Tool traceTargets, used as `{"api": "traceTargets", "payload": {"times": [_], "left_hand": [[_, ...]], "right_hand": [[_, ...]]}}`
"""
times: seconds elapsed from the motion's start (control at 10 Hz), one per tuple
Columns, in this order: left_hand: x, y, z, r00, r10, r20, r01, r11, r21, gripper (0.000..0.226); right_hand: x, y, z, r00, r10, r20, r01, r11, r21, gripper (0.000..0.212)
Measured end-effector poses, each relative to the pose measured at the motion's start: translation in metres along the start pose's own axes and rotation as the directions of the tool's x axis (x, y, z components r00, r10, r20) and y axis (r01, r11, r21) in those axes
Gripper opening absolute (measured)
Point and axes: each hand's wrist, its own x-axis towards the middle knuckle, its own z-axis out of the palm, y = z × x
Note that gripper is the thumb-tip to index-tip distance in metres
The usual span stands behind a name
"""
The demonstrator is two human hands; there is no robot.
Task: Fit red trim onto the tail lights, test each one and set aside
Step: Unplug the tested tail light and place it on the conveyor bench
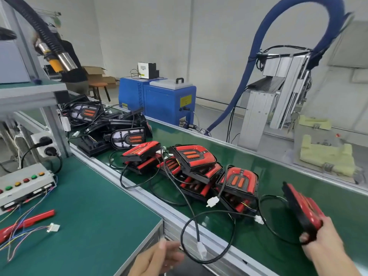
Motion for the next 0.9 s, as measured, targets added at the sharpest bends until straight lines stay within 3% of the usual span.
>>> {"api": "traceTargets", "payload": {"times": [0.1,0.2,0.3,0.4,0.5,0.6,0.7,0.8,0.9], "left_hand": [[-0.002,0.002,-0.004,1.000,-0.012,0.019,0.012,1.000,-0.008,0.042],[-0.003,0.002,-0.007,0.999,-0.029,0.024,0.030,0.999,-0.027,0.043],[-0.004,0.001,-0.006,0.999,-0.018,0.034,0.019,0.999,-0.032,0.043],[-0.002,-0.005,-0.008,1.000,-0.003,0.027,0.004,0.999,-0.032,0.042],[0.002,-0.012,-0.012,1.000,-0.009,0.019,0.009,0.999,-0.033,0.044],[0.005,-0.020,-0.016,1.000,-0.009,0.026,0.010,0.999,-0.046,0.043],[0.011,-0.031,-0.023,1.000,0.001,0.028,0.000,0.999,-0.039,0.042],[0.010,-0.039,-0.023,0.999,-0.045,0.018,0.044,0.999,0.025,0.048],[0.013,-0.024,-0.046,0.998,-0.059,0.024,0.059,0.998,0.010,0.052]], "right_hand": [[-0.007,0.016,-0.003,0.997,-0.061,-0.054,0.057,0.996,-0.075,0.038],[-0.014,0.024,-0.003,0.997,-0.031,0.070,0.041,0.988,-0.151,0.063],[-0.011,0.031,-0.006,0.982,0.018,0.189,0.033,0.964,-0.265,0.052],[-0.005,0.034,-0.005,0.973,0.066,0.223,0.022,0.929,-0.369,0.044],[-0.001,0.032,-0.003,0.980,-0.021,0.196,0.129,0.821,-0.556,0.052],[-0.003,0.024,-0.004,0.949,-0.213,0.233,0.309,0.478,-0.822,0.067],[0.005,0.021,-0.012,0.908,-0.291,0.301,0.383,0.284,-0.879,0.058],[0.013,0.021,-0.016,0.893,-0.292,0.343,0.400,0.165,-0.901,0.060],[0.024,0.029,-0.019,0.855,-0.426,0.295,0.387,0.146,-0.910,0.075]]}}
